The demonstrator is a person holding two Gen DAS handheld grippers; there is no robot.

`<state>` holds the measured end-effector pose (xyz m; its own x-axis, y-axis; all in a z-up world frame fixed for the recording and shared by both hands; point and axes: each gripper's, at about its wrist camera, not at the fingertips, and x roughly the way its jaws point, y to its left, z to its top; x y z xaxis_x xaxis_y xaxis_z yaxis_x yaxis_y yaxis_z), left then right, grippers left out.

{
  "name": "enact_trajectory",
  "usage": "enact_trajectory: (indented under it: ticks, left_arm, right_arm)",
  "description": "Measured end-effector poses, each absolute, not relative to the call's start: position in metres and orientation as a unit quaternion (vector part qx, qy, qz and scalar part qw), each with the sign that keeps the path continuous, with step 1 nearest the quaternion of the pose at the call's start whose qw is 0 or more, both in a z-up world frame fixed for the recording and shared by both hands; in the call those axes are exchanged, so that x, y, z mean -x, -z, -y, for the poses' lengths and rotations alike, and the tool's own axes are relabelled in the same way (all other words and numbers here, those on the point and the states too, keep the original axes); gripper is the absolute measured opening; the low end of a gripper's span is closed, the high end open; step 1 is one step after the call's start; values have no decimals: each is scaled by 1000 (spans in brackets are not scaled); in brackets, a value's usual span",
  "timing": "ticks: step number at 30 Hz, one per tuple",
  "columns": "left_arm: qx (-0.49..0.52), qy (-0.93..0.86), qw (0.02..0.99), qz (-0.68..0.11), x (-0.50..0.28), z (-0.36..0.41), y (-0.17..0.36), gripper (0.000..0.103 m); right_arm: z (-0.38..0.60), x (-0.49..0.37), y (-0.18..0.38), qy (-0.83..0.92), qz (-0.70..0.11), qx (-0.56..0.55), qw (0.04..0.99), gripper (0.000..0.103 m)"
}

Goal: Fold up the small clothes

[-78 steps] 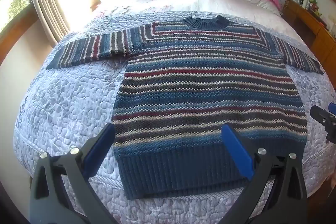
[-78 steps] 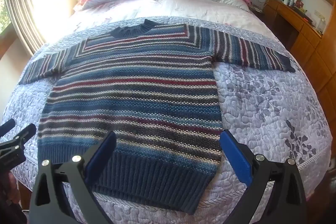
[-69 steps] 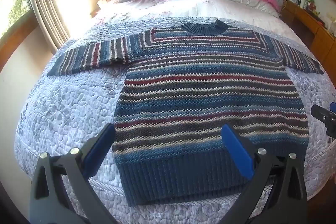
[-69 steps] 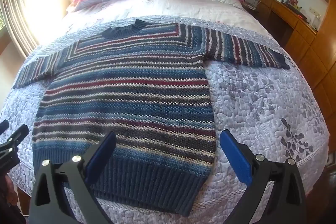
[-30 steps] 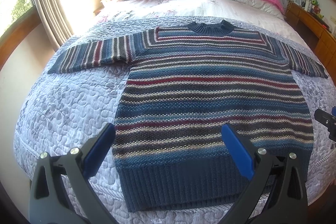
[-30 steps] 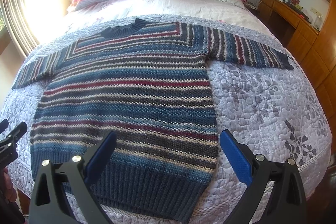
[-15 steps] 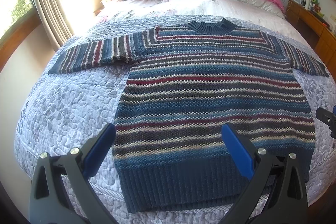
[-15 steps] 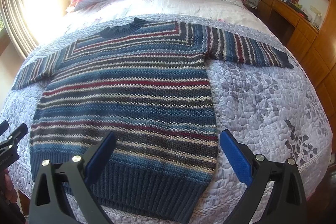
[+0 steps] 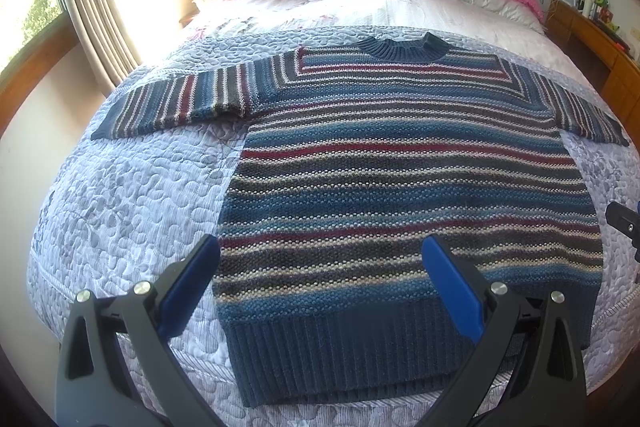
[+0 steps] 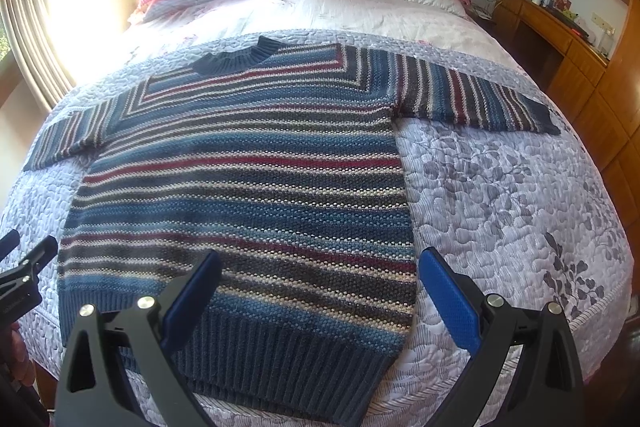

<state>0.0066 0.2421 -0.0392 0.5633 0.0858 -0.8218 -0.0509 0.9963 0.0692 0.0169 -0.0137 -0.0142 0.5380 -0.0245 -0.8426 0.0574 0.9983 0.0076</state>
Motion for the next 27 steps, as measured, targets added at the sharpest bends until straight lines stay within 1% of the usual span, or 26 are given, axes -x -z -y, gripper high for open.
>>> enact_trajectory:
  ticks: [27]
  left_arm:
    - [-22,-40,883,-467,-13,-236,41,100]
  right_arm:
    - [17,-22,13,18,-473,-27,880,99]
